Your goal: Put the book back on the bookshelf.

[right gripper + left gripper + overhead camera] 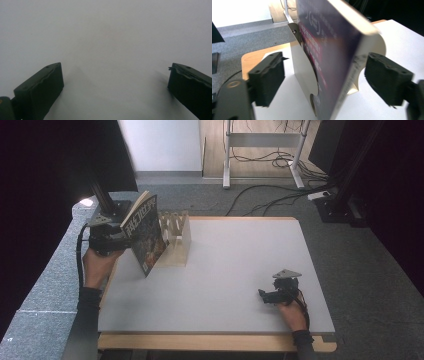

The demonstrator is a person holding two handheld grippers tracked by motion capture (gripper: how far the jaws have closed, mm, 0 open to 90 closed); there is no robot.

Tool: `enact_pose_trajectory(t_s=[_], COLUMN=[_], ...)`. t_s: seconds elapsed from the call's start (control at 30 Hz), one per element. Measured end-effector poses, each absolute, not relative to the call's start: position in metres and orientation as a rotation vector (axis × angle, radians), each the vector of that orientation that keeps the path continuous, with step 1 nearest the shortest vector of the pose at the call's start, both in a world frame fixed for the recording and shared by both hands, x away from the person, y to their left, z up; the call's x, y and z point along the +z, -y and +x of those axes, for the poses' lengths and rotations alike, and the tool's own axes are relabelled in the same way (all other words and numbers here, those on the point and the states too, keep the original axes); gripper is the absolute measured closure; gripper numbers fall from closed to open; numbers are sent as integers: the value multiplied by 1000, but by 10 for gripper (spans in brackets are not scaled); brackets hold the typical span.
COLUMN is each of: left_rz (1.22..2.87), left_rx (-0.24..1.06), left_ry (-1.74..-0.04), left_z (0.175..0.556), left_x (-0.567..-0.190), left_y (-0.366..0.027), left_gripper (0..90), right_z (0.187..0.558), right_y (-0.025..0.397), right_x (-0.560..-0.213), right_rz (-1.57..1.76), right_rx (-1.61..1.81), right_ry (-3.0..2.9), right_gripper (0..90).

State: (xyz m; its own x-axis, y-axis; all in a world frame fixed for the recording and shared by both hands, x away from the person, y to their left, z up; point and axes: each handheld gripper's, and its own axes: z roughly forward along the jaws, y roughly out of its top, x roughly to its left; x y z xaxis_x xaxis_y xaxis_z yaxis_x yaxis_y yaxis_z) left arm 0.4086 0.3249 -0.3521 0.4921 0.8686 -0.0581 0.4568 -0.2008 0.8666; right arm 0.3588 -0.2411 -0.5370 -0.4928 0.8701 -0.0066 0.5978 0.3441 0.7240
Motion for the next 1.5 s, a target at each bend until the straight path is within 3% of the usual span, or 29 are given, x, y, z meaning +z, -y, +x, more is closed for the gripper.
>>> enact_pose_trajectory(t_s=[0.7, 1.5], left_rz=[1914, 2046], left_rx=[506, 402], left_ry=[-919, -859], left_z=[343, 344], left_x=[-358, -480], left_y=[-309, -250], left_gripper=[24, 0], right_z=[357, 358], right_y=[241, 242], right_x=[-537, -537], right_rz=[1264, 1269], right_rx=[948, 965], right_ry=[-2220, -2232], right_gripper=[17, 38])
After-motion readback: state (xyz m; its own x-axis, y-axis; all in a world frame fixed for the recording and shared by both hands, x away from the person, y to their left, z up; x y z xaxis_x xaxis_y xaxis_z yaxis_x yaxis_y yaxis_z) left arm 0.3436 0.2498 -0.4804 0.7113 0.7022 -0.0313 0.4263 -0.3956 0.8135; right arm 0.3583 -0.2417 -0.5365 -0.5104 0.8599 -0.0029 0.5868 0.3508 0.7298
